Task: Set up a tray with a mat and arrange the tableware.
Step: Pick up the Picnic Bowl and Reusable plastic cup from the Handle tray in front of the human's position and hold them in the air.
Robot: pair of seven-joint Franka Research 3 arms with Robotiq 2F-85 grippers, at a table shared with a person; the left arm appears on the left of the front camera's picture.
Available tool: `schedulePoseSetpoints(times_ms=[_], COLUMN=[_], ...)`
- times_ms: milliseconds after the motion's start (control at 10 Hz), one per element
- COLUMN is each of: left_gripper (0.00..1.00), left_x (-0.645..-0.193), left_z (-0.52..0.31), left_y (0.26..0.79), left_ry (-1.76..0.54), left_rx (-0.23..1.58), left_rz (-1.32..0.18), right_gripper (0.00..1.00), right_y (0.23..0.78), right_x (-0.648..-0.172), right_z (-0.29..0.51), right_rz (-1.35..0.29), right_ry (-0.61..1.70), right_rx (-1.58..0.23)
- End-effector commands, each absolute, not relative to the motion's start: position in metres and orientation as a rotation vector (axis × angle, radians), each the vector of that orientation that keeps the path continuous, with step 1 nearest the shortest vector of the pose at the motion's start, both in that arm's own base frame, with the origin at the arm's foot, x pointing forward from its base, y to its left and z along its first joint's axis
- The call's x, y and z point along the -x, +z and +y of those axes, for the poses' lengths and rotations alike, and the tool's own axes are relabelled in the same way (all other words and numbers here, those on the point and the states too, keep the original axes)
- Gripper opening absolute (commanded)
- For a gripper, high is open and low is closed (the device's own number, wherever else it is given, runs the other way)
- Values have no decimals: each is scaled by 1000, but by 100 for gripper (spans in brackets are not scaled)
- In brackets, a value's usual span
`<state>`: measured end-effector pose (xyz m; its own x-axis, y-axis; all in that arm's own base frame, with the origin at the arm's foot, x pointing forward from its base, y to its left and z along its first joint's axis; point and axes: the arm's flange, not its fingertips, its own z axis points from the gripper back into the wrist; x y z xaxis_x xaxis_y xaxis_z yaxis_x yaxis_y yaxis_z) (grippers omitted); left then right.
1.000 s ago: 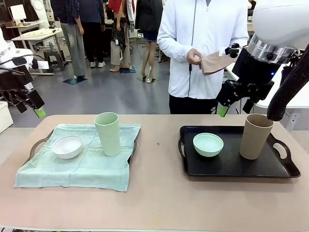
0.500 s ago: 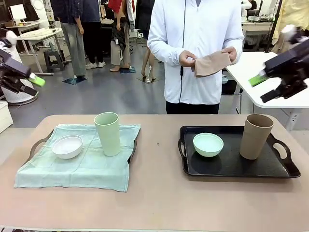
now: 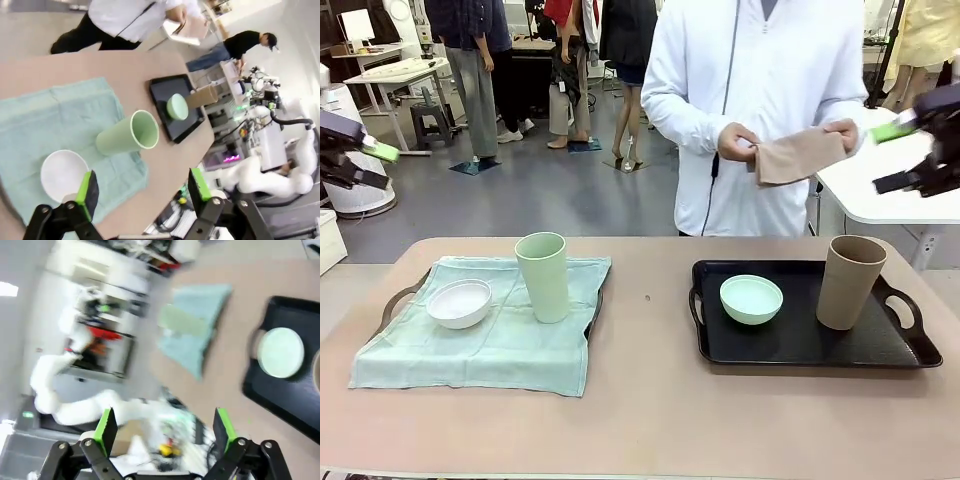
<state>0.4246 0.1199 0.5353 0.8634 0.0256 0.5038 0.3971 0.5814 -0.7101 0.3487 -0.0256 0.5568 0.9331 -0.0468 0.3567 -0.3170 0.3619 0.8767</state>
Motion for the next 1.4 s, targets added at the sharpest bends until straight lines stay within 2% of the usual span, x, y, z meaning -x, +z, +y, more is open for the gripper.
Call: schedulePoseSetpoints(times_ms=[0, 100, 200, 1300], left_gripper=[93, 93, 93, 93], left_x=[-418, -415, -415, -415], left_z=[168, 187, 147, 147], left_y=[534, 521, 533, 533], left_ry=[-65, -33, -151, -151], left_rx=[1103, 1154, 1011, 1011], left_rz=[-507, -431, -514, -514], right_gripper=[100, 100, 100, 100], right_y=[539, 523, 553, 553], right_x=[-341, -325, -338, -338], right_z=[-110, -133, -71, -71], right_rz=[-384, -402, -371, -371], right_ry=[-1, -52, 123, 123], right_rx=[-1667, -1755, -1357, -1357])
